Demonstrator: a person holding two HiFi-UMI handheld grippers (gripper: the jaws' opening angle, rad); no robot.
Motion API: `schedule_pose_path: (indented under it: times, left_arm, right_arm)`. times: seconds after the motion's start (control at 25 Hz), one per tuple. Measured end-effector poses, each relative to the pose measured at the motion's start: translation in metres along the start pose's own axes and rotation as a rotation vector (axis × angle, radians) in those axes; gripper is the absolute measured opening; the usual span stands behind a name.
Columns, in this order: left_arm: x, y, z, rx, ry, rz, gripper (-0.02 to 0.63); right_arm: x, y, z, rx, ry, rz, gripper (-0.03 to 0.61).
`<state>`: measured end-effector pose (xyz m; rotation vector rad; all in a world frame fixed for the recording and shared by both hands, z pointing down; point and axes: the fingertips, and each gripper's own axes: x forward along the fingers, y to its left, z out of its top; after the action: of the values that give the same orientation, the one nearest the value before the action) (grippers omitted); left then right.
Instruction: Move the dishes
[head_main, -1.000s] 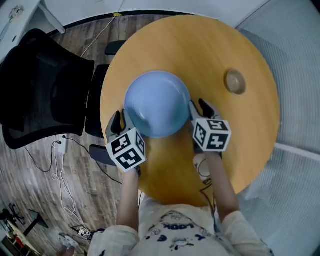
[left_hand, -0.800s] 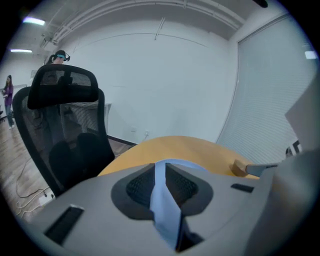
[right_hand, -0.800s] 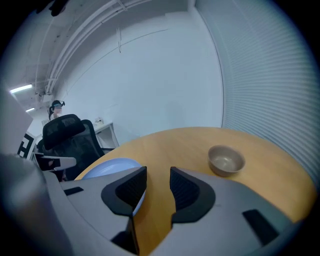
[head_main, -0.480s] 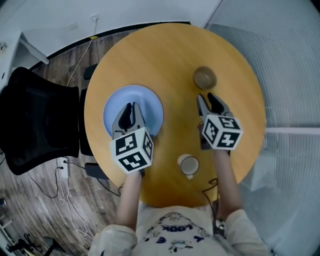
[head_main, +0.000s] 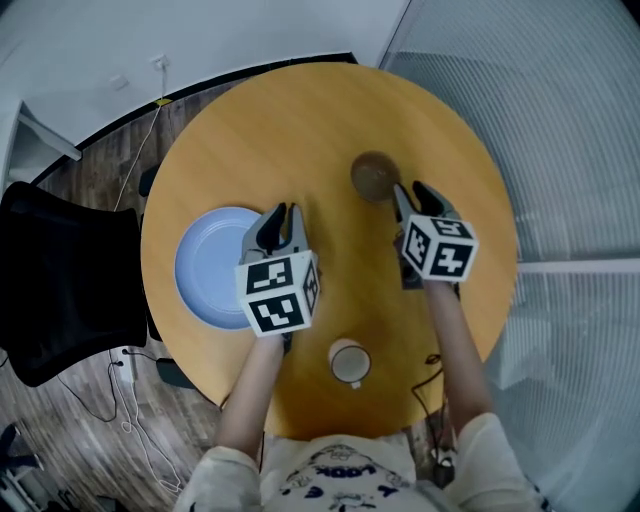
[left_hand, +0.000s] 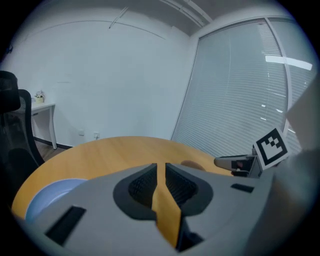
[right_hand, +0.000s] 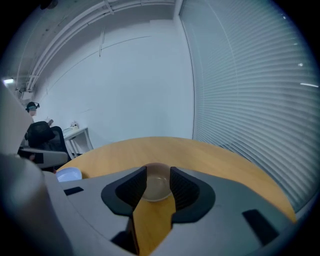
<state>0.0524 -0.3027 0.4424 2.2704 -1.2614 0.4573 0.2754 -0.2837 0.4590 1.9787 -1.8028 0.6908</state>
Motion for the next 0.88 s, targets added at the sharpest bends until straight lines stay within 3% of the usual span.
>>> schedule_pose_path:
  times: [0.36, 0.68, 0.88]
  left_arm:
    - [0.047, -0.017, -0.013, 0.004, 0.093, -0.032, 0.048]
    - [0.060, -0.021, -0.042, -0.025, 0.145, -0.056, 0.048]
    - [0.062, -0.019, -0.042, -0.048, 0.147, -0.064, 0.048]
  right_arm:
    - [0.058, -0.042, -0.016, 0.108, 0.087, -0.021, 0.126]
    - [0.082, -0.044, -0.038, 0.173, 0.131, -0.009, 0.123]
    - [0.085, -0.038, -0.033, 0.191, 0.138, -0.013, 0.057]
